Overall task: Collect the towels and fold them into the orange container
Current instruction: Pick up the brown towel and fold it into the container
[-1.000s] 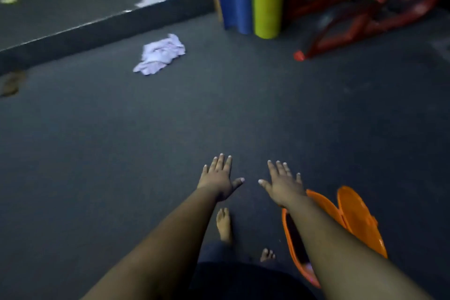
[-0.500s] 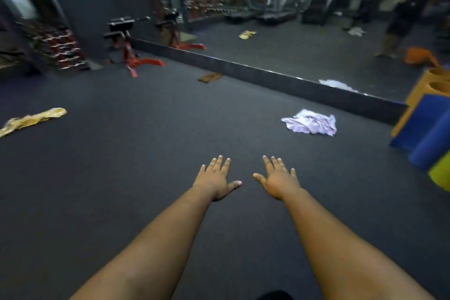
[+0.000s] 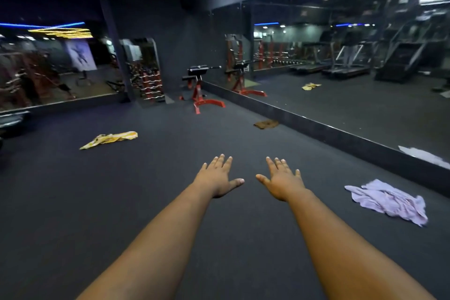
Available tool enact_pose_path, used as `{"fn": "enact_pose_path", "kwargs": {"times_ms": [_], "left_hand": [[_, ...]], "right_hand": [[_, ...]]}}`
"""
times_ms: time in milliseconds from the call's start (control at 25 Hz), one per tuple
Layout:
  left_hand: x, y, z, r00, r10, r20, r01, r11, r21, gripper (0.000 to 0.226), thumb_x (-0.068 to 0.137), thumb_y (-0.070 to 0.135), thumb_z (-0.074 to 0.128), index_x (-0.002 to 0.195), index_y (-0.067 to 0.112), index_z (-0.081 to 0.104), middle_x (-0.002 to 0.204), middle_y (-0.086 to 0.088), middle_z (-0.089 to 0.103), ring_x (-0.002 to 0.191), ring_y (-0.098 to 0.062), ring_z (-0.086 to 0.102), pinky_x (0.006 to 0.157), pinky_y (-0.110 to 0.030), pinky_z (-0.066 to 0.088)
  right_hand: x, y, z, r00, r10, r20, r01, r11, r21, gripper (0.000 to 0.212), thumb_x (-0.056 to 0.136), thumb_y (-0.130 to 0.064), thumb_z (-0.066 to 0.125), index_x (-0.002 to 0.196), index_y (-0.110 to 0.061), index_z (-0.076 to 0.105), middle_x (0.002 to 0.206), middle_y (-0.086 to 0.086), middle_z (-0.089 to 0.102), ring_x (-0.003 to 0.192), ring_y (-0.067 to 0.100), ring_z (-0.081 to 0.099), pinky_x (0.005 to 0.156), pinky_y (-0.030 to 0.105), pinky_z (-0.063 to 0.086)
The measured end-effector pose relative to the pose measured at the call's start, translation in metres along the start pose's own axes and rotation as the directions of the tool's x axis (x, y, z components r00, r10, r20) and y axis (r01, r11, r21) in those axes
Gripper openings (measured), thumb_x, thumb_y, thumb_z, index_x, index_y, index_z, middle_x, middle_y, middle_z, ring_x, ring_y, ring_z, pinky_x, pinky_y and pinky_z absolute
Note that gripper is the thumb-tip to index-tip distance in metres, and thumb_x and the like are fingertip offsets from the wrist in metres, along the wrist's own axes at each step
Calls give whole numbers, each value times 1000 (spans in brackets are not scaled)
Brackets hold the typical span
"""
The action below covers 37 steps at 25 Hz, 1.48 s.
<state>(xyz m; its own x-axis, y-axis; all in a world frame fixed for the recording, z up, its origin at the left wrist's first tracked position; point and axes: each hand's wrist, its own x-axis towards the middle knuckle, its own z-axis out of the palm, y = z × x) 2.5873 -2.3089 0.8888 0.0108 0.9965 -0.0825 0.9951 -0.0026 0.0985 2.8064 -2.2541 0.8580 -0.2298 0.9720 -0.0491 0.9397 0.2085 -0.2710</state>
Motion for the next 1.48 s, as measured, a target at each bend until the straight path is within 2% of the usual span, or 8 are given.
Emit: {"fn": "enact_pose_path", "kwargs": {"times_ms": [240, 560, 840, 1160, 1480], "left_hand": [[86, 42, -12, 998, -60, -14, 60, 998, 2, 93, 96, 75, 32, 163, 24, -8, 171, -3, -11, 158, -20, -8, 128, -47, 1], [225, 81, -15, 995, -97, 6, 97, 995, -4, 93, 96, 76, 30, 163, 23, -8, 171, -3, -12, 158, -20, -9, 128, -48, 1], [402, 63, -4, 998, -60, 9, 60, 998, -4, 94, 95, 77, 27, 163, 23, -9, 171, -4, -12, 158, -21, -9, 127, -48, 2], [598, 52, -12, 997, 15, 77, -13, 1000, -29, 94, 96, 76, 29, 163, 23, -9, 171, -3, -13, 158, -21, -9, 128, -48, 1], [812, 72, 0, 995, 15, 103, -12, 1000, -26, 94, 96, 76, 30, 163, 23, -7, 171, -3, -11, 158, -21, -8, 128, -48, 3]], "right_hand": [[98, 50, -36, 998, -67, -18, 66, 997, -27, 81, 99, -71, 26, 162, -32, -8, 171, 1, -6, 157, 19, -10, 124, 58, 1], [230, 119, -62, 997, -79, 18, 80, 994, -68, 83, 98, -73, 24, 161, -32, -9, 171, 0, -8, 157, 19, -12, 124, 59, 1], [385, 151, -61, 999, -29, 32, 31, 996, -85, 83, 98, -73, 25, 161, -32, -10, 170, 0, -9, 156, 19, -12, 124, 58, 0], [556, 190, -72, 996, 68, 59, -64, 996, -60, 84, 98, -73, 26, 161, -31, -9, 170, 1, -8, 157, 20, -12, 124, 59, -1], [758, 271, -67, 993, 74, 86, -69, 995, -66, 84, 98, -72, 25, 161, -30, -9, 170, 2, -8, 156, 21, -12, 124, 59, -1]]}}
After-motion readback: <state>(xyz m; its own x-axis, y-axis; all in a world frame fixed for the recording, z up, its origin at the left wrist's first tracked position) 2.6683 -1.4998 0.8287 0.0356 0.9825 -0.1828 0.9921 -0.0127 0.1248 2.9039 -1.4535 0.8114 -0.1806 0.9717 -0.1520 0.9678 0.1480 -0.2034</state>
